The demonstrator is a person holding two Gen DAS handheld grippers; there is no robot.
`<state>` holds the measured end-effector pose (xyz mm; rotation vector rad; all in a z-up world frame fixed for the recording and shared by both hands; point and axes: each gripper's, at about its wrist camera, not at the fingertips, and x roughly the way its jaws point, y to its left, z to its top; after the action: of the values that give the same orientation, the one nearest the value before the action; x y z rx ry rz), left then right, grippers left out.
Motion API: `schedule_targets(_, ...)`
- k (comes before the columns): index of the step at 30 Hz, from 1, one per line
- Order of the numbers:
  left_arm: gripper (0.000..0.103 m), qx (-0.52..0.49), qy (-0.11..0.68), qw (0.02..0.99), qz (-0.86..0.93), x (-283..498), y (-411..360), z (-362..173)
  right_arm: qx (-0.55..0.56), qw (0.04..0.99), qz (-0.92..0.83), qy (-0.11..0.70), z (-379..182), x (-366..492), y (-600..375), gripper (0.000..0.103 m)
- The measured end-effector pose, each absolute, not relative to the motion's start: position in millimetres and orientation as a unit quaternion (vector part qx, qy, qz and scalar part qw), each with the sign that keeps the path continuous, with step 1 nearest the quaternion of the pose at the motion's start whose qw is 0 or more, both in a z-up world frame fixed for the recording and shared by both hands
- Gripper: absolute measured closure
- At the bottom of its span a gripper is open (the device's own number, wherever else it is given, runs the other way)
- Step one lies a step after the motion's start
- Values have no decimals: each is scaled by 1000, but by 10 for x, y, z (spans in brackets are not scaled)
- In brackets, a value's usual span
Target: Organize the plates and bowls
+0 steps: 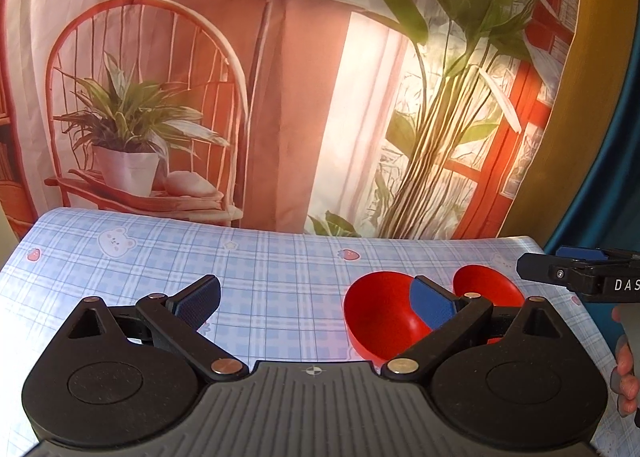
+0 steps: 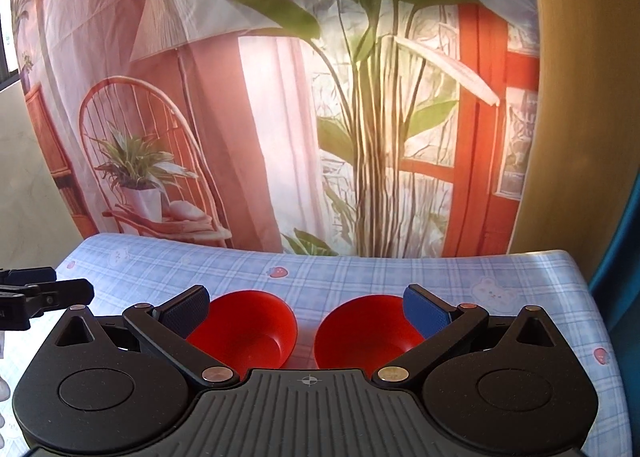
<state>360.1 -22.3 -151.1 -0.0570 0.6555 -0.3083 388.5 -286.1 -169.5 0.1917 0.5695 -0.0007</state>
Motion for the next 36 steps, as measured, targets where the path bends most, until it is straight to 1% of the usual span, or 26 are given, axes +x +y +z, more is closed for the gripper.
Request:
schedule_targets(3,14,-23,339,926,-163,3737,-310,-1653,89,954,1,288,-1803,3983,-2845,0)
schedule_targets(5,27,-20,354,919,-171,3834,-376,-1770,77,952,-1,295,-1871,4038,-2808,0)
schedule_targets(6,29,-19,361,916,-174,3871,-401,-1822,71,952,-1,299,-1909,4068,-2788,0)
schedule_targets(8,41,-21,376,909,-179,3946,-445,-1932,62,951,2,303,-1961,4112,-2757,1)
schedule_targets(9,45,-24,386,905,-180,3986,-464,-1996,59,951,5,304,-1987,4131,-2744,2)
schedule_targets(10,51,-27,395,900,-182,4025,-480,-2059,58,950,9,306,-2011,4149,-2731,3)
schedule_targets(11,56,-30,402,897,-184,4048,-488,-2104,59,950,14,308,-2035,4163,-2724,5)
schedule_targets(12,59,-33,408,893,-185,4072,-501,-2155,59,949,16,309,-2055,4173,-2717,9)
schedule_targets(13,65,-34,414,890,-187,4089,-514,-2201,59,948,18,312,-2077,4185,-2708,11)
schedule_targets(14,74,-33,418,888,-191,4092,-527,-2239,58,947,21,314,-2099,4195,-2701,11)
schedule_targets(16,81,-33,422,884,-199,4084,-545,-2295,58,946,27,317,-2135,4205,-2682,13)
schedule_targets(19,81,-33,425,882,-200,4078,-555,-2340,56,944,37,323,-2183,4223,-2663,21)
schedule_targets(21,81,-36,428,881,-199,4076,-537,-2369,61,941,47,328,-2209,4238,-2651,29)
schedule_targets(22,81,-37,430,880,-198,4075,-523,-2382,64,940,52,331,-2221,4247,-2642,31)
schedule_targets(24,81,-38,432,880,-197,4079,-512,-2400,67,939,62,333,-2243,4255,-2623,39)
schedule_targets(25,81,-38,433,879,-196,4081,-509,-2408,67,938,66,334,-2251,4260,-2612,42)
schedule_targets(29,81,-44,437,877,-194,4098,-483,-2440,66,936,79,338,-2284,4312,-2560,62)
schedule_targets(32,81,-52,439,875,-196,4101,-458,-2463,62,933,85,345,-2317,4358,-2526,68)
schedule_targets(34,81,-53,441,874,-197,4105,-456,-2480,64,930,89,350,-2350,4388,-2519,76)
schedule_targets(35,81,-57,442,873,-199,4107,-451,-2491,68,928,93,353,-2367,4403,-2519,83)
schedule_targets(36,82,-64,442,872,-203,4118,-449,-2498,71,927,96,355,-2384,4410,-2518,92)
